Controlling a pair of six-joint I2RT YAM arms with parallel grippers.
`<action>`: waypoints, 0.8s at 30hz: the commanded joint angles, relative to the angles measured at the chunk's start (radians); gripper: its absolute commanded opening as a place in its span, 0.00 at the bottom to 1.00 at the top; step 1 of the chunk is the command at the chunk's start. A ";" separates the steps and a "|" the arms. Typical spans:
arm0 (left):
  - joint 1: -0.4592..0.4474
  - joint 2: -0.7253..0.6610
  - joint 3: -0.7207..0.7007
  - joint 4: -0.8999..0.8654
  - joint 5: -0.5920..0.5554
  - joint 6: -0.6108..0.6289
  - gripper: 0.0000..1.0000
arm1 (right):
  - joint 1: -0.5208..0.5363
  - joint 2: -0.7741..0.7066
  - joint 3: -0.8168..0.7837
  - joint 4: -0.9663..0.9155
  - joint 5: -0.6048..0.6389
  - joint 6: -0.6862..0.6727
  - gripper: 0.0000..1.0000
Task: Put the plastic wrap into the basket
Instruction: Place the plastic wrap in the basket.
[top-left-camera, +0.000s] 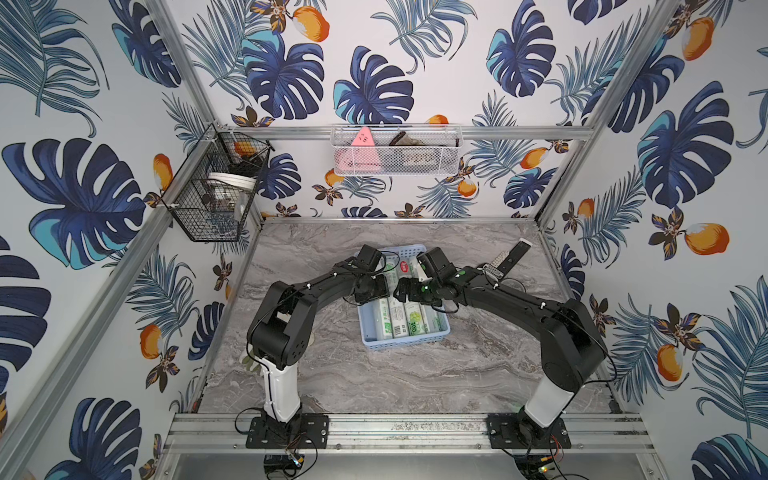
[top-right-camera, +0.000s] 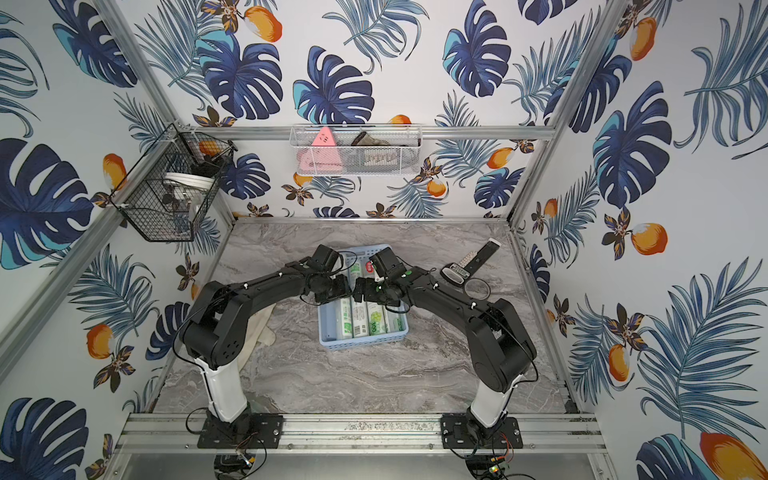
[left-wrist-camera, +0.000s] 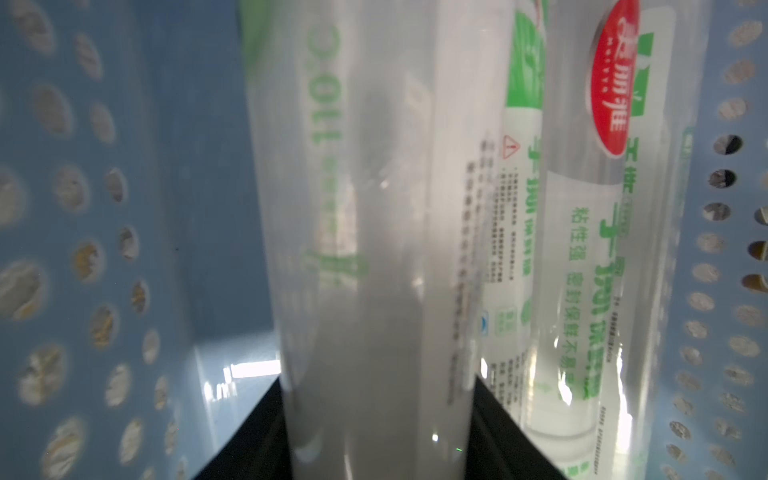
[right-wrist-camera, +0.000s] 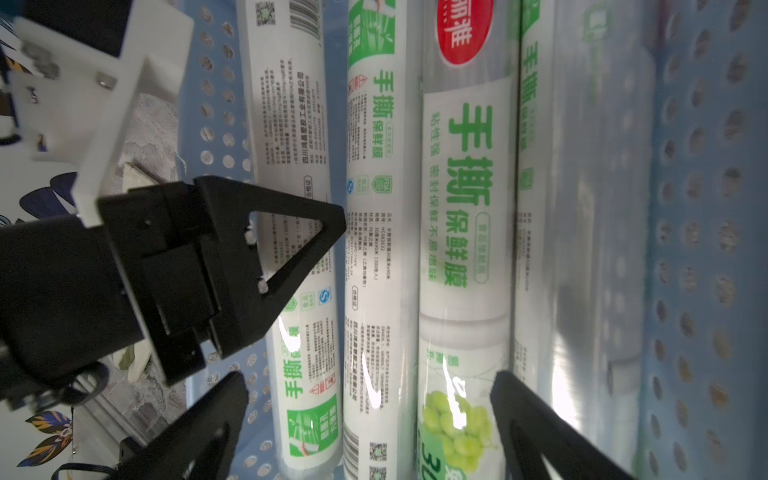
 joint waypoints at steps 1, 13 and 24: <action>0.001 0.003 0.007 -0.012 -0.031 -0.002 0.47 | 0.000 0.004 0.001 0.004 -0.002 0.000 0.95; -0.024 0.015 0.065 -0.076 -0.086 0.011 0.60 | 0.000 0.001 -0.010 0.008 -0.006 0.009 0.95; -0.044 0.042 0.109 -0.129 -0.130 0.009 0.61 | 0.000 -0.025 -0.021 0.008 0.009 0.006 0.96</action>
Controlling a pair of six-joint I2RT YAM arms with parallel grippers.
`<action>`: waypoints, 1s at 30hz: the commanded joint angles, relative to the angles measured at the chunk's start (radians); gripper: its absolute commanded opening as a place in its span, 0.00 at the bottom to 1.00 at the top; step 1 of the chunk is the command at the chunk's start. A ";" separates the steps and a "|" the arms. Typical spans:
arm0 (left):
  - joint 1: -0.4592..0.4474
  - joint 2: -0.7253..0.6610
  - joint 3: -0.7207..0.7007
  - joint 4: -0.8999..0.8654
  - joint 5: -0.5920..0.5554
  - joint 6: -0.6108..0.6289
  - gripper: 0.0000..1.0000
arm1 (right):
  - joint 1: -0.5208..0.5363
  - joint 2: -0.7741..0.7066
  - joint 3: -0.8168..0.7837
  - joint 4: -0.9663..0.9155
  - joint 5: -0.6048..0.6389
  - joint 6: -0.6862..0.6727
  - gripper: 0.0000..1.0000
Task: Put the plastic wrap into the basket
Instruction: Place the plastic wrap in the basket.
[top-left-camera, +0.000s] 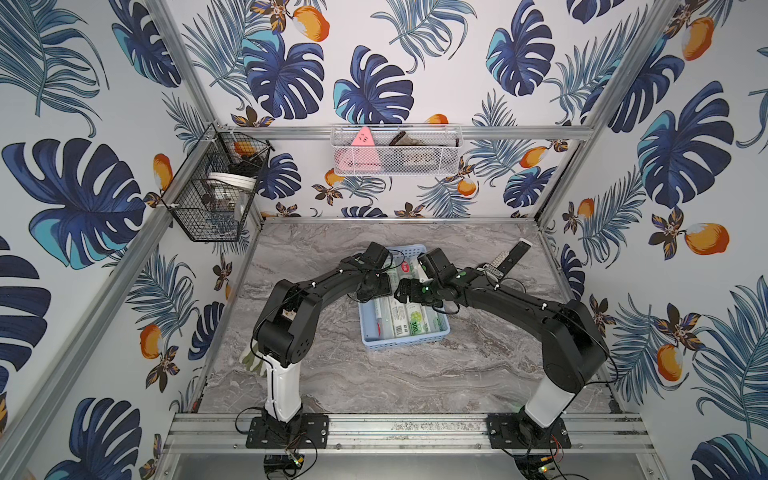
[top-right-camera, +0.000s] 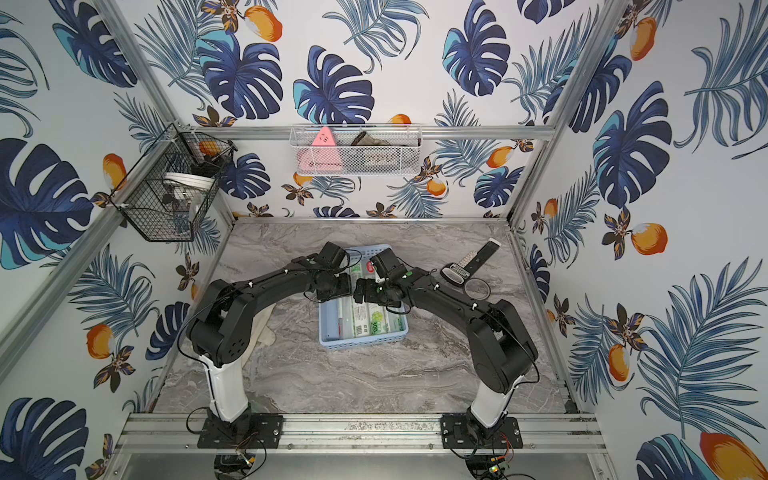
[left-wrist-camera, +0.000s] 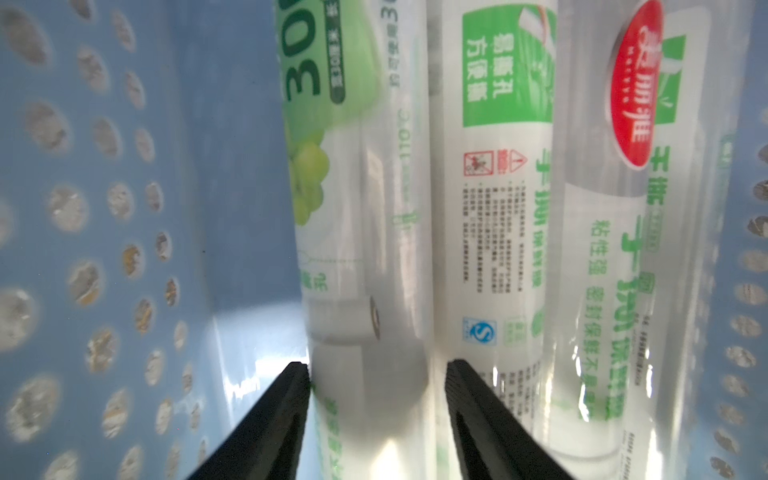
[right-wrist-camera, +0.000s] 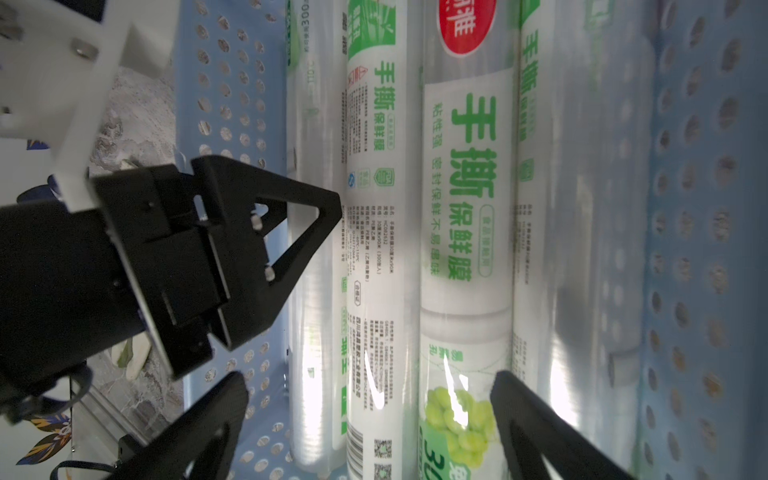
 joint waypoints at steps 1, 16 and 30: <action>-0.003 0.007 0.011 -0.012 -0.011 0.007 0.61 | 0.000 -0.010 -0.007 0.008 0.011 0.005 0.96; -0.025 -0.044 0.051 -0.085 -0.093 0.032 0.74 | 0.000 -0.049 -0.014 0.000 0.040 0.003 0.96; -0.037 -0.378 -0.150 0.087 -0.156 0.085 0.75 | 0.000 -0.349 -0.188 0.126 0.282 -0.038 0.96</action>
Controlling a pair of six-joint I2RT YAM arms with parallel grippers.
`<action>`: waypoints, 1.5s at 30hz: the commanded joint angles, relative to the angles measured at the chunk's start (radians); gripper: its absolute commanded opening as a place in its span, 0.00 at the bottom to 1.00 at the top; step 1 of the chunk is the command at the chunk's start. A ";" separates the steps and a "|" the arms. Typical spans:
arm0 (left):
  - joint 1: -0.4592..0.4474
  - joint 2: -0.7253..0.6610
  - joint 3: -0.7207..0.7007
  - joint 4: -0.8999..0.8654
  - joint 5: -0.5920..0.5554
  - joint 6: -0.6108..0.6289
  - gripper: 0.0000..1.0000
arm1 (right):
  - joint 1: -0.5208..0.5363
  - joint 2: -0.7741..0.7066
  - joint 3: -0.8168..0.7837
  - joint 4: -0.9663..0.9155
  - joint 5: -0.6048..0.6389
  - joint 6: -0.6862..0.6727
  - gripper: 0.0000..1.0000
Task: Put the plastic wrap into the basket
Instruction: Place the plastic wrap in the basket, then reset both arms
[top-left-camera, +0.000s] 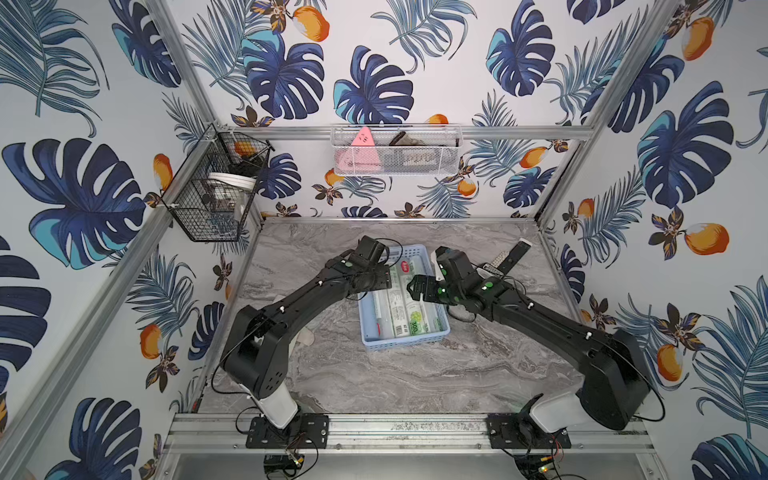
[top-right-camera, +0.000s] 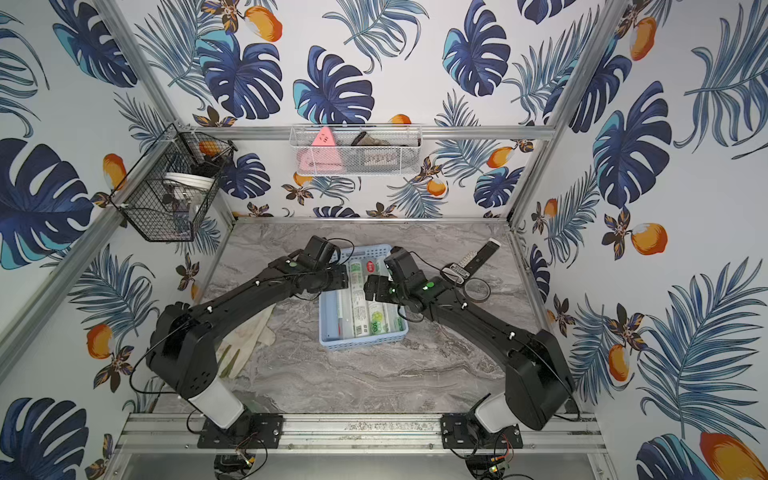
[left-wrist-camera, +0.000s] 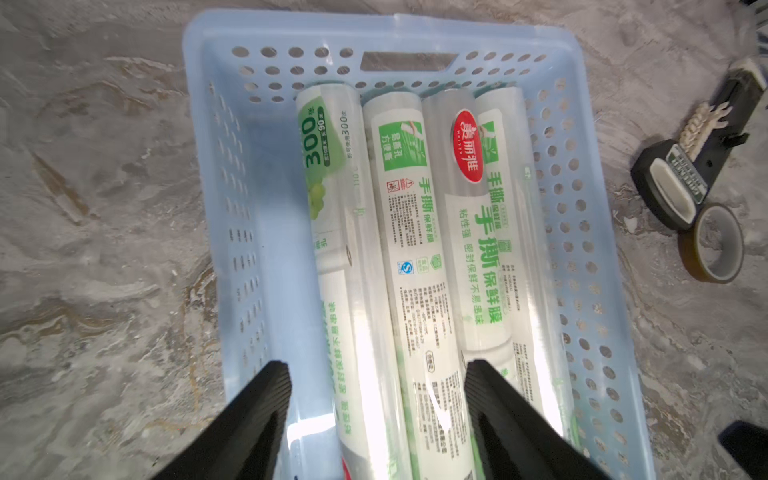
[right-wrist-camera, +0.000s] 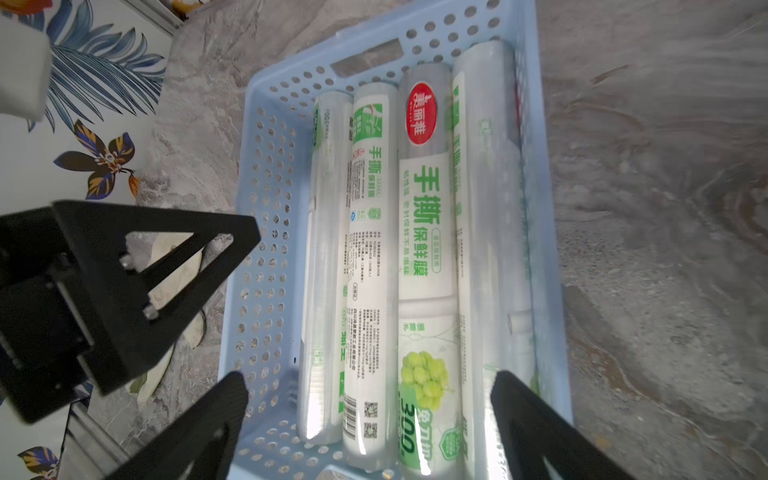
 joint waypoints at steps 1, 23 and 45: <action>-0.001 -0.097 -0.073 0.105 -0.056 0.037 0.75 | 0.000 -0.084 -0.039 0.070 0.147 -0.044 0.96; 0.001 -0.676 -0.640 0.460 -0.776 0.211 0.99 | -0.197 -0.253 -0.508 0.662 0.756 -0.628 1.00; 0.166 -0.145 -1.011 1.580 -0.530 0.716 0.99 | -0.475 0.071 -0.753 1.275 0.319 -0.600 1.00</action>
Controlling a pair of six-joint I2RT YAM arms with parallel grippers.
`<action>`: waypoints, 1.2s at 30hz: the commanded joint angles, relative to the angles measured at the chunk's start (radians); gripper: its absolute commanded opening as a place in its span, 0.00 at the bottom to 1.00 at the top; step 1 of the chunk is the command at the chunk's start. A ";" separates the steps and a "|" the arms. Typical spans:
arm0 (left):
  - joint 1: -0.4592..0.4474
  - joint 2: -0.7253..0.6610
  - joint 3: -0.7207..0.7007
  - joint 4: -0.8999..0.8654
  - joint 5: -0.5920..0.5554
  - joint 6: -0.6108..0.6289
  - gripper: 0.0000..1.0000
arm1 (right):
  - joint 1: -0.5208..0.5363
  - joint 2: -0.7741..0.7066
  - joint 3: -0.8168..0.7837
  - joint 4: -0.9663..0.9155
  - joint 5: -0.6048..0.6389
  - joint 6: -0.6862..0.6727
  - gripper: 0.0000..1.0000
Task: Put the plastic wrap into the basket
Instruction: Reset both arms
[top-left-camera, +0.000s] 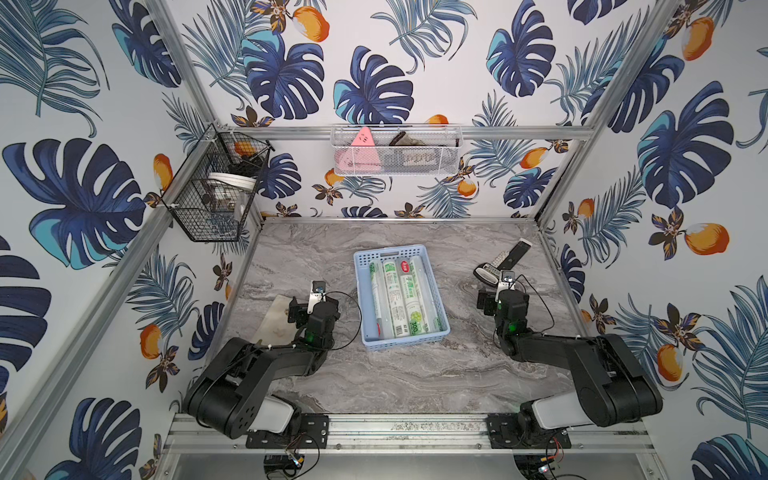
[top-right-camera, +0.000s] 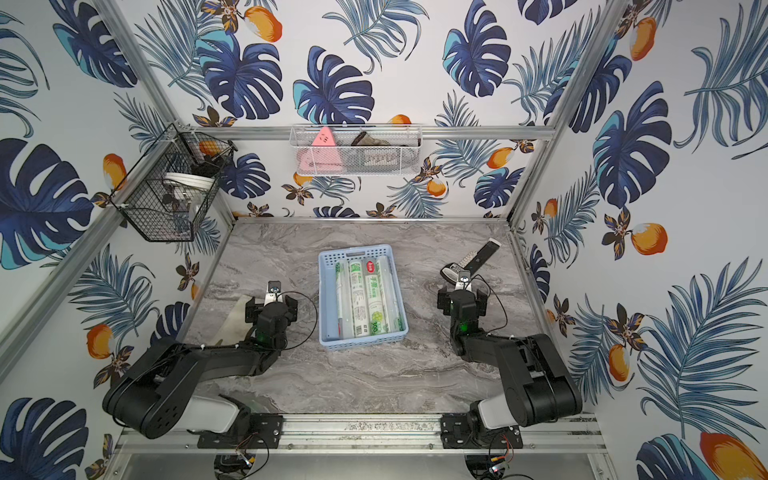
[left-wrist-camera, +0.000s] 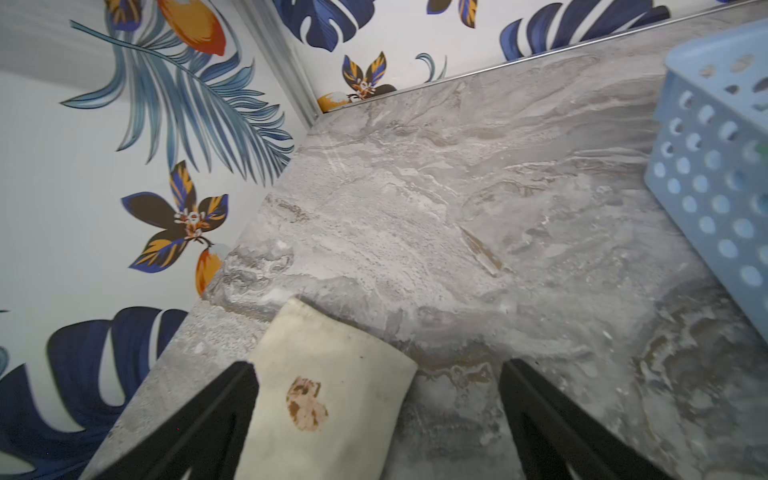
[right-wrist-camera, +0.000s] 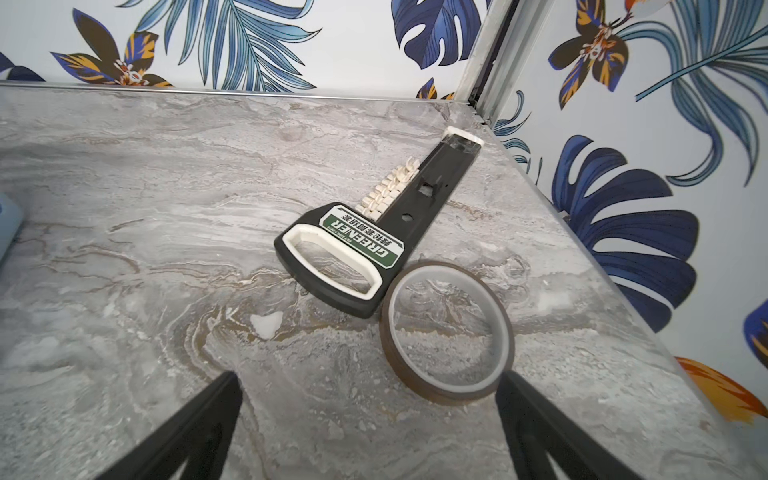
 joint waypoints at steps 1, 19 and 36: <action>0.022 0.046 -0.023 0.274 0.127 0.055 0.99 | -0.012 0.030 -0.025 0.178 -0.084 -0.029 1.00; 0.192 0.204 0.043 0.258 0.336 -0.077 0.99 | -0.077 0.194 -0.070 0.406 -0.236 -0.033 1.00; 0.197 0.193 0.075 0.185 0.331 -0.090 0.99 | -0.128 0.195 0.045 0.180 -0.175 0.060 1.00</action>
